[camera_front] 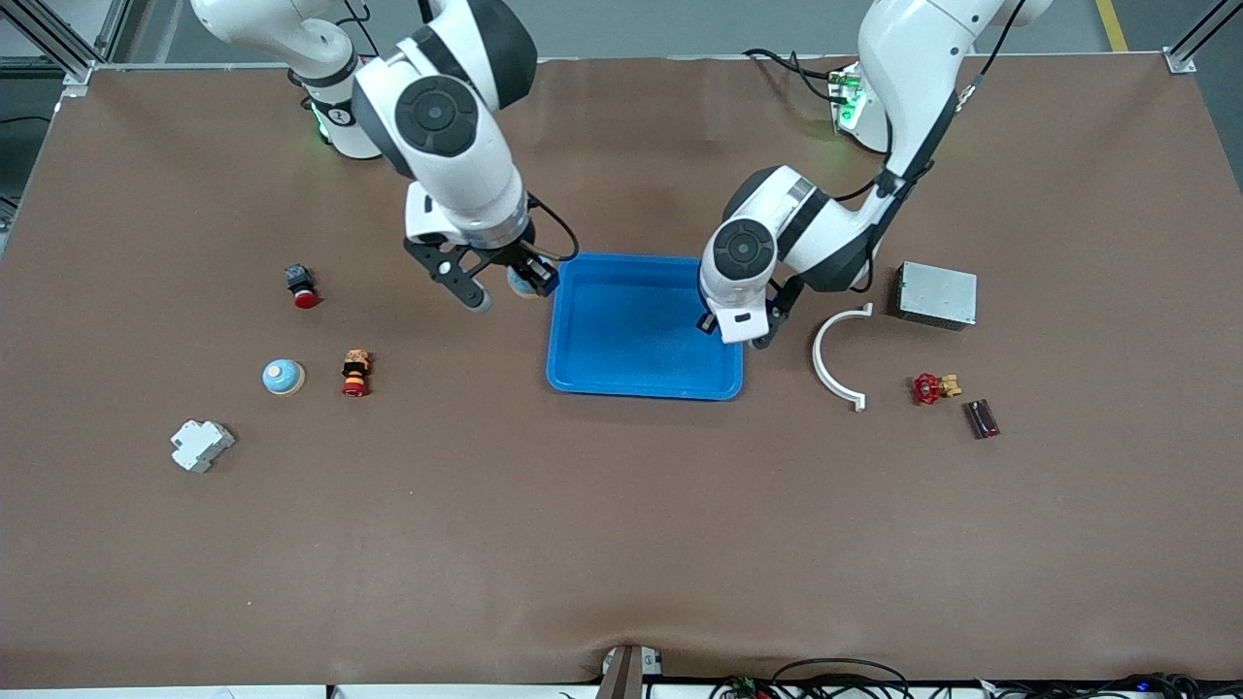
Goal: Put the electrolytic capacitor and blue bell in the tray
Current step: 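Carry the bell and capacitor over the blue tray with both grippers, then open the right gripper to drop the bell while the left gripper releases capacitor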
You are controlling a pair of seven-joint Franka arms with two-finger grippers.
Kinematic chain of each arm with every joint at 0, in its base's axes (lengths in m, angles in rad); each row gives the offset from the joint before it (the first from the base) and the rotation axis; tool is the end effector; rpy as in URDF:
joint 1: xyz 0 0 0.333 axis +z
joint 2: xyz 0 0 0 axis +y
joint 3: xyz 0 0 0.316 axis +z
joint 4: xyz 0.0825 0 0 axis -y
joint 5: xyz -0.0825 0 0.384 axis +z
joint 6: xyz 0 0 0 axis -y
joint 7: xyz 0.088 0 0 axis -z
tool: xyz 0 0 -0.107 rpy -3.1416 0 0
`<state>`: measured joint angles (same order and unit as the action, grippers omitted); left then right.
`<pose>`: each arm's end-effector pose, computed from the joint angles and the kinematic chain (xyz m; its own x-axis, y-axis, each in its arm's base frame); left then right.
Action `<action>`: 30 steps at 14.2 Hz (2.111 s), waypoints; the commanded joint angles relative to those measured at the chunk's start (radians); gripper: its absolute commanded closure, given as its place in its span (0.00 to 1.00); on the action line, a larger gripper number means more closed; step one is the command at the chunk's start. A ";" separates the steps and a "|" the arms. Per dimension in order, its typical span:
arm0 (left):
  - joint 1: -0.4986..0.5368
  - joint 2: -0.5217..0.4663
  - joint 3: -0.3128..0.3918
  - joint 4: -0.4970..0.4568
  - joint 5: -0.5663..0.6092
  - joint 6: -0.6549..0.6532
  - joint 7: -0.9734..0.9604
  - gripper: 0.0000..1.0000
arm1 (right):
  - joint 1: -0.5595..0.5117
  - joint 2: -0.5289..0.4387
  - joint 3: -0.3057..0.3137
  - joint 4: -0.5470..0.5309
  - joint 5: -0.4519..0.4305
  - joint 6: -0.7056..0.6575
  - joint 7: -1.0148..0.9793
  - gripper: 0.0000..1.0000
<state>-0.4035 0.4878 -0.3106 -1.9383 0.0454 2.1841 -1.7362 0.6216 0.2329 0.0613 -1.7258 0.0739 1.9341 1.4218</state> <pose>0.4558 -0.3862 0.2256 0.5226 0.8491 -0.0761 0.8194 -0.5250 -0.2302 0.4835 0.3965 0.4439 0.7166 -0.6922 -0.0853 -0.6939 -0.7200 0.0129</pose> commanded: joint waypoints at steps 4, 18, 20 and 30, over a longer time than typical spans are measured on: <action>-0.034 0.106 0.004 0.019 0.085 0.069 -0.160 0.47 | 0.107 0.044 -0.014 -0.158 -0.087 0.247 0.199 1.00; 0.314 -0.094 0.010 0.084 0.085 -0.035 0.243 0.00 | 0.191 0.269 -0.017 -0.152 -0.229 0.442 0.448 1.00; 0.415 -0.077 0.013 0.085 0.086 -0.034 0.396 0.00 | 0.191 0.284 -0.017 -0.150 -0.229 0.470 0.460 1.00; 0.747 0.040 0.010 0.023 0.291 0.153 0.866 0.00 | 0.210 0.364 -0.017 -0.117 -0.227 0.526 0.523 1.00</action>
<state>0.3313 0.5279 -0.2855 -1.8769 0.3111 2.2793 -0.8921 0.8128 0.5704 0.0568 -1.8747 -0.1312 2.4631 1.9079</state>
